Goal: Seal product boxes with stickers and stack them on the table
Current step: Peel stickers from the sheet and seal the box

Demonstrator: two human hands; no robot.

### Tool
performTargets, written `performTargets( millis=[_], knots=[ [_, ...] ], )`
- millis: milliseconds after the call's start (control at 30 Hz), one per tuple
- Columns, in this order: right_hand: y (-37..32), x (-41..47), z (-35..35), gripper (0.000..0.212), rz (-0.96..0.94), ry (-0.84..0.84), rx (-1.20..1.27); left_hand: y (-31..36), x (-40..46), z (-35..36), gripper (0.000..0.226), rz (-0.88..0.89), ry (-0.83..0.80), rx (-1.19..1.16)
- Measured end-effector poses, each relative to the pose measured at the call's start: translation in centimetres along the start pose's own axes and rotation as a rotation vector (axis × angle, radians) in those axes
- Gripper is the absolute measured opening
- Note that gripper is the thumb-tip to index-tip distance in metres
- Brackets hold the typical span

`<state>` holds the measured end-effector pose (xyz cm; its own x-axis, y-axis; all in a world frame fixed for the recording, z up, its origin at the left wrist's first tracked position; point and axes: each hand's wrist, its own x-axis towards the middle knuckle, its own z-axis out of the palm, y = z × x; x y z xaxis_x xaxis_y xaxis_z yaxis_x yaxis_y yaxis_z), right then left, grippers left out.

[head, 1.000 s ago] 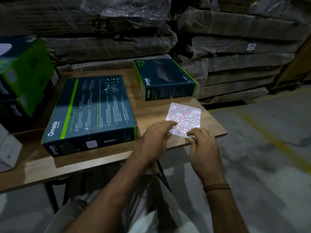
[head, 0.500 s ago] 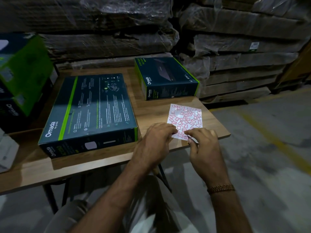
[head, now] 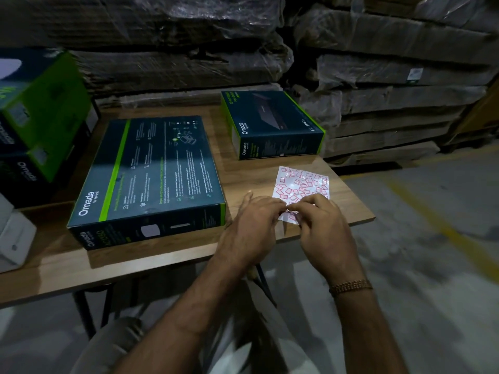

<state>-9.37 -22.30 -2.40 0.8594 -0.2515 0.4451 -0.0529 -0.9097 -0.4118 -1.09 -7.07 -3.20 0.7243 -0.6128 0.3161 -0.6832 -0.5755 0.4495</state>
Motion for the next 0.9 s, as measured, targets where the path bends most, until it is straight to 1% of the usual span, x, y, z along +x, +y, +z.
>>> performTargets(
  millis=[300,500,733,900],
  knots=[
    [0.0,0.2,-0.1,0.016,-0.001,-0.018,-0.031,0.8,-0.2,-1.0,0.037,-0.011,-0.020,-0.056],
    [-0.5,1.0,-0.8,0.010,0.015,-0.062,-0.049,0.7,-0.3,-1.0,0.038,0.000,-0.018,-0.057],
    [-0.7,1.5,-1.2,0.010,0.029,-0.086,-0.054,0.5,-0.1,-0.8,0.039,-0.006,-0.042,-0.052],
    [-0.2,1.1,-0.9,0.013,0.099,-0.054,0.056,0.7,-0.1,-1.0,0.040,-0.022,-0.042,-0.059]
  ],
)
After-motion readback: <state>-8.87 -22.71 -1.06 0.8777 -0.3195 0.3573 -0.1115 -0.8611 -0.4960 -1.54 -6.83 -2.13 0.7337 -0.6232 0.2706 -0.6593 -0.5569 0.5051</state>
